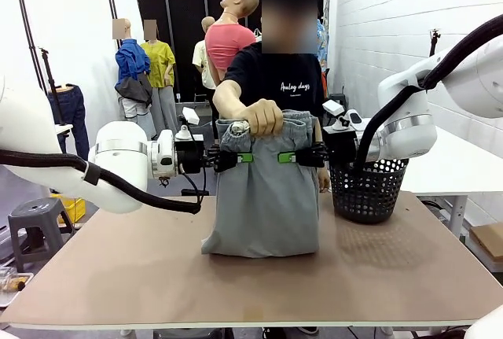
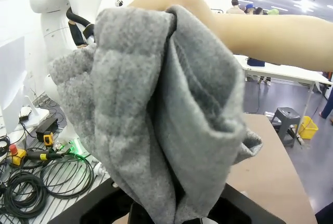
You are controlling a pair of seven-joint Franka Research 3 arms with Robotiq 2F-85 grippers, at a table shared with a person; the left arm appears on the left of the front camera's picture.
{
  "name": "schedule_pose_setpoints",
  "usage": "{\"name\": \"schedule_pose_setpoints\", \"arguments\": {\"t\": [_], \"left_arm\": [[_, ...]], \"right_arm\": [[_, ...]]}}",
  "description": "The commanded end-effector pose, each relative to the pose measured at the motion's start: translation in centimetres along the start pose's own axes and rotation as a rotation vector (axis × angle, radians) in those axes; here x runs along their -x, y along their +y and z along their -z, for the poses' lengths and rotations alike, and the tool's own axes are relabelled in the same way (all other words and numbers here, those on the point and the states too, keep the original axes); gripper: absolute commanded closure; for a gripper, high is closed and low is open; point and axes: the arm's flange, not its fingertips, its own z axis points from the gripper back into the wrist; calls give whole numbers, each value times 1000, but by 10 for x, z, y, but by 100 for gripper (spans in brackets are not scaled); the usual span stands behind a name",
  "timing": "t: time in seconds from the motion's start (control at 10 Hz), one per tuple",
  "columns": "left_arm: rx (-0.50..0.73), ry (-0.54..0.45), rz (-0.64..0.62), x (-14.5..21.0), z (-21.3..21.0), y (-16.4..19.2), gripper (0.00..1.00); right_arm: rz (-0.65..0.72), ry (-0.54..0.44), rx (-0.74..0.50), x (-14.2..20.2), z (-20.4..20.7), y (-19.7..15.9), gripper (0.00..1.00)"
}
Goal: Fold the training pants.
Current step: Fold the Training pants in half.
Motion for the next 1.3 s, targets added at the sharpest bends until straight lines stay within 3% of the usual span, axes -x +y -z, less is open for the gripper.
{"name": "schedule_pose_setpoints", "arguments": {"t": [0.0, 1.2], "left_arm": [[-10, 9, 13, -3, 1, -2, 100], [-10, 9, 13, -3, 1, -2, 100]], "right_arm": [[8, -18, -4, 1, 0, 2, 100], [8, -18, -4, 1, 0, 2, 100]]}}
